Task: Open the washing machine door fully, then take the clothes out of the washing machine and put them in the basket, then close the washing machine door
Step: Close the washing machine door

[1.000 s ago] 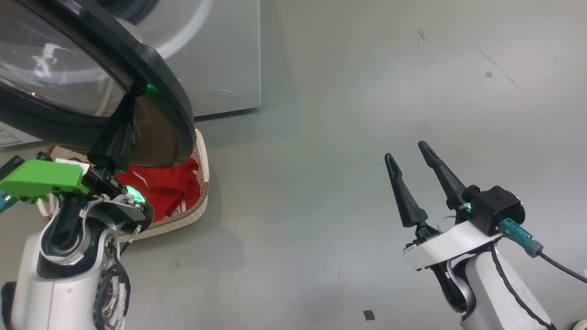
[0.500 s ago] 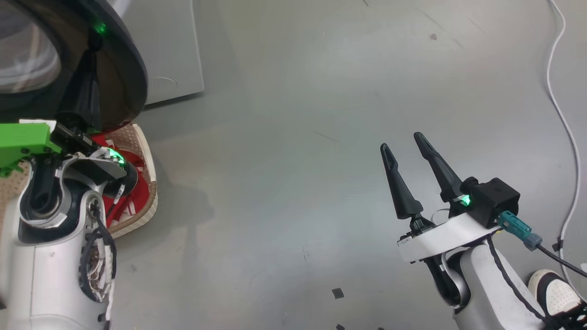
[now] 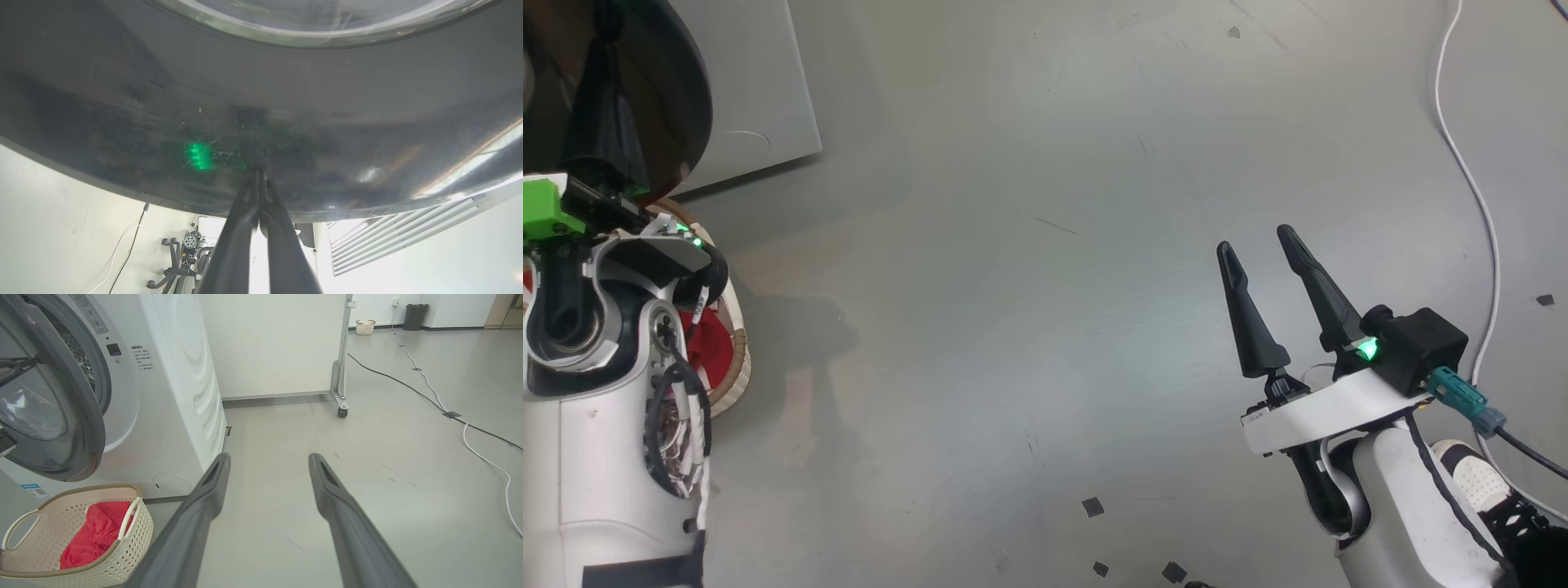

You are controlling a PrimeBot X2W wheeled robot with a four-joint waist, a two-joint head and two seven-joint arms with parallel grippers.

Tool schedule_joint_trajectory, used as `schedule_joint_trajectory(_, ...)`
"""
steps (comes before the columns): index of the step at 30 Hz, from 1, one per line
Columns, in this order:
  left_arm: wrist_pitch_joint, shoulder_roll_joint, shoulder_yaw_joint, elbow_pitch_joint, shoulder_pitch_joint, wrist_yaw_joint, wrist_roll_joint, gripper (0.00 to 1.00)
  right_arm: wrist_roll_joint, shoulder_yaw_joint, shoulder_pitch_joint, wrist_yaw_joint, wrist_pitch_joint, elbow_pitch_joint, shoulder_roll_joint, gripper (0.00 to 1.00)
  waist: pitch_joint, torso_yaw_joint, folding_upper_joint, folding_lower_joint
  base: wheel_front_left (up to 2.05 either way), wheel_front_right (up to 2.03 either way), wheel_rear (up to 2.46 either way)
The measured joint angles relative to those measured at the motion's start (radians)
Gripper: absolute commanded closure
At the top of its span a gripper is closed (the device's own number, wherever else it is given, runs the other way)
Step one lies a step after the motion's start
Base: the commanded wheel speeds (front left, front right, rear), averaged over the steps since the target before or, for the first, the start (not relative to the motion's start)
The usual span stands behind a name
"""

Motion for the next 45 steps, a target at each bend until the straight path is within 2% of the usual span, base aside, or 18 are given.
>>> schedule_joint_trajectory(6,0.010,-0.001,-0.034,0.044,-0.007,-0.030,0.011,1.00,-0.004,-0.024,0.000,0.000,0.000,-0.003,0.002,0.00,-0.005,0.017,0.0000,0.0000,0.00,0.00,0.00)
schedule_joint_trajectory(11,0.021,0.005,-0.079,0.079,-0.004,-0.065,0.063,1.00,-0.013,-0.041,-0.001,0.000,0.000,-0.012,0.002,0.00,-0.019,0.041,0.0000,0.0000,0.00,0.00,0.00)
schedule_joint_trajectory(14,0.037,0.027,-0.130,0.091,0.014,-0.097,0.132,1.00,-0.020,-0.055,-0.001,0.000,0.000,-0.015,0.002,0.00,-0.032,0.057,0.0000,0.0000,0.00,0.00,0.00)
schedule_joint_trajectory(19,0.046,0.088,-0.231,0.116,0.084,-0.126,0.287,1.00,-0.031,-0.067,-0.001,0.000,0.000,-0.015,-0.006,0.00,-0.060,0.090,0.0000,0.0000,0.00,0.00,0.00)
schedule_joint_trajectory(23,0.003,0.154,-0.291,0.119,0.112,-0.144,0.469,1.00,-0.043,-0.079,0.001,0.000,0.000,-0.015,-0.016,0.00,-0.087,0.122,0.0000,0.0000,0.00,0.00,0.00)
schedule_joint_trajectory(27,-0.099,0.225,-0.337,0.118,0.129,-0.146,0.671,1.00,-0.055,-0.090,0.008,0.000,0.000,-0.015,-0.034,0.00,-0.123,0.167,0.0000,0.0000,0.00,0.00,0.00)
schedule_joint_trajectory(33,-0.227,0.257,-0.380,0.110,0.167,-0.146,0.853,1.00,-0.061,-0.100,0.033,0.000,0.000,-0.016,-0.047,0.00,-0.170,0.224,0.0000,0.0000,0.00,0.00,0.00)
schedule_joint_trajectory(35,-0.268,0.270,-0.386,0.110,0.184,-0.146,0.899,1.00,-0.062,-0.100,0.042,0.000,0.000,-0.016,-0.049,0.00,-0.185,0.242,0.0000,0.0000,0.00,0.00,0.00)
schedule_joint_trajectory(40,-0.274,0.277,-0.390,0.112,0.240,-0.142,0.984,1.00,-0.063,-0.095,0.067,0.000,0.000,-0.015,-0.052,0.00,-0.226,0.284,0.0000,0.0000,0.00,0.00,0.00)
schedule_joint_trajectory(45,-0.274,0.274,-0.337,0.118,0.325,-0.097,1.023,1.00,-0.066,-0.080,0.076,0.000,0.000,-0.018,-0.052,0.00,-0.267,0.314,0.0000,0.0000,0.00,0.00,0.00)
